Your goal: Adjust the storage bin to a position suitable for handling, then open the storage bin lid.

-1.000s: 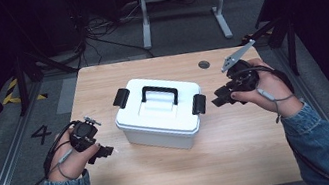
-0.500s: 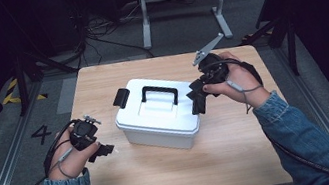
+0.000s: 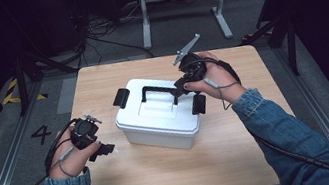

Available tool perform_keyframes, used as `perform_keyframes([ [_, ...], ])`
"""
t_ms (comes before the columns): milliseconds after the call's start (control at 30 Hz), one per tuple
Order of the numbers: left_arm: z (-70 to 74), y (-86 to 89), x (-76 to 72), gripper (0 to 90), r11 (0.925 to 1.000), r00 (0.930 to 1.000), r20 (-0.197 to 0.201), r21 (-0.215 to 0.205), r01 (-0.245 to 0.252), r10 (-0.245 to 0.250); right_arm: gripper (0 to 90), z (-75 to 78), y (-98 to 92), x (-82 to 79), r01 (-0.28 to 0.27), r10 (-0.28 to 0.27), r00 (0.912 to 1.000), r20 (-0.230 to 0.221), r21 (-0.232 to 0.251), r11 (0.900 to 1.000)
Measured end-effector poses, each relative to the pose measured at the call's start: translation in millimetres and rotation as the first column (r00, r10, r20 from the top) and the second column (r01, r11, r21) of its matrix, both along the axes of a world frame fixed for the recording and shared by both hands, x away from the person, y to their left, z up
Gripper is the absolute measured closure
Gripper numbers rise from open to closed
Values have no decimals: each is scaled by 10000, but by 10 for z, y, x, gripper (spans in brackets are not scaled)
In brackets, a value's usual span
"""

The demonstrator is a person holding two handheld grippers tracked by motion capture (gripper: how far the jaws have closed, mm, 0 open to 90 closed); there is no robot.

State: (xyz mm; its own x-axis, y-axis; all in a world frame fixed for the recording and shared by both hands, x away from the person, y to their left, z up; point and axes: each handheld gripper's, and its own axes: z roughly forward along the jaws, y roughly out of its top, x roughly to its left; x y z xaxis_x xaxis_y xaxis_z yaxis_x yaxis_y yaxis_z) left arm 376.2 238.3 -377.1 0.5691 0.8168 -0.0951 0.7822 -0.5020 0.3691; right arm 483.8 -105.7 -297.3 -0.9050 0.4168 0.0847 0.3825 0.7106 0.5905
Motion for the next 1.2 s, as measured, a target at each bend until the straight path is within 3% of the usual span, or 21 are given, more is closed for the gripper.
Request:
perform_keyframes([
  [267, 1, 6, 18, 266, 9999, 9999, 32, 36, 142, -142, 634, -52, 182, 52, -269, 267, 9995, -159, -129, 9996],
  [400, 0, 0, 24, 266, 9999, 9999, 53, 4, 132, -132, 710, -86, 263, 52, -525, 518, 9985, -190, -398, 9978],
  [467, 4, 0, 25, 266, 9999, 9999, 63, 45, 123, -124, 801, -94, 291, 41, -726, 724, 9974, -62, -623, 9954],
  [600, 3, 1, 31, 266, 9999, 9999, 22, -22, 136, -136, 838, -90, 332, -1, -1213, 1214, 9926, -21, -627, 9906],
  [733, -1, -4, 32, 265, 9999, 9999, -17, -26, 125, -125, 844, -81, 346, -33, -1459, 1474, 9890, 144, -775, 9863],
  [1200, 1, -11, 37, 265, 9998, 9998, 36, 40, 183, -183, 846, -55, 342, -68, -1557, 1590, 9861, 477, -668, 9855],
])
